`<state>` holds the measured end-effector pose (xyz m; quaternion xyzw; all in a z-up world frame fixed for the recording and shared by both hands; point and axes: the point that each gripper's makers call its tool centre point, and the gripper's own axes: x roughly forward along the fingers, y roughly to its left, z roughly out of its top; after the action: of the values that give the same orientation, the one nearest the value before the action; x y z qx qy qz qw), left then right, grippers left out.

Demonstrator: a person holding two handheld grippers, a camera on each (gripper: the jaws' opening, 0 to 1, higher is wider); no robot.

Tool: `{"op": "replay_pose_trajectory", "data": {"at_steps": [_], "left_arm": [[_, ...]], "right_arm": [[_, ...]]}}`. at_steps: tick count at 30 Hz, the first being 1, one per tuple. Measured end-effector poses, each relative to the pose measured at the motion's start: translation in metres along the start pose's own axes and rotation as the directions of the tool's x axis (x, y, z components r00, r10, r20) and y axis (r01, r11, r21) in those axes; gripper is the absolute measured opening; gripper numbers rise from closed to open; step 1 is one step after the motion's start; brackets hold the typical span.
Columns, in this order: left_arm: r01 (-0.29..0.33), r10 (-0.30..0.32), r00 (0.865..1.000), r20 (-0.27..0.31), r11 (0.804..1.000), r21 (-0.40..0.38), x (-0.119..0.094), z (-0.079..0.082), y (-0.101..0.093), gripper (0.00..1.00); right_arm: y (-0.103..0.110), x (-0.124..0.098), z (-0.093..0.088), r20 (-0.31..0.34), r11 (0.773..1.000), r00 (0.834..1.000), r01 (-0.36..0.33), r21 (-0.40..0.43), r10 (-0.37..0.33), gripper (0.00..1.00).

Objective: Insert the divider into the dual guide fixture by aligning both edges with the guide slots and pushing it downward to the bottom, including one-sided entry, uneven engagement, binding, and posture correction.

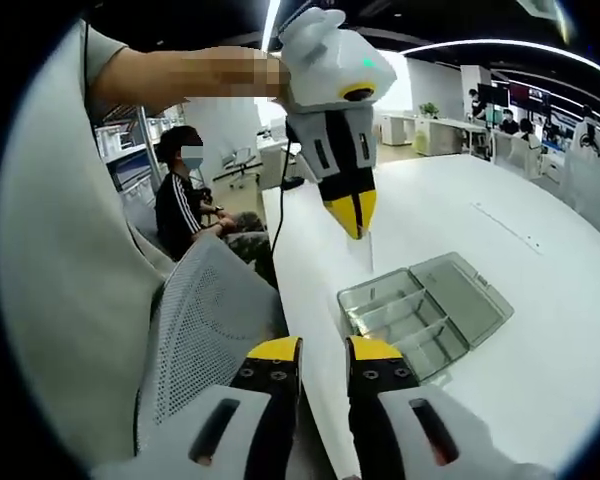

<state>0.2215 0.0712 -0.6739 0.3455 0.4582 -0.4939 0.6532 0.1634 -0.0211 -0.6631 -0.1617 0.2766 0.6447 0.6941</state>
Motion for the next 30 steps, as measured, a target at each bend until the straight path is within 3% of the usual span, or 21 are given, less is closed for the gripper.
{"op": "replay_pose_trajectory", "data": {"at_steps": [18,30], "left_arm": [[0.003,0.001,0.998,-0.056,0.997,0.073,0.015,0.001,0.011,0.00],[0.017,-0.012,0.998,-0.067,0.997,0.078,0.024,-0.002,0.017,0.00]], "right_arm": [[-0.007,0.003,-0.010,-0.069,0.999,0.997,0.032,-0.042,-0.034,0.26],[-0.009,0.002,-0.010,-0.066,0.999,0.997,0.040,-0.036,-0.042,0.27]]}}
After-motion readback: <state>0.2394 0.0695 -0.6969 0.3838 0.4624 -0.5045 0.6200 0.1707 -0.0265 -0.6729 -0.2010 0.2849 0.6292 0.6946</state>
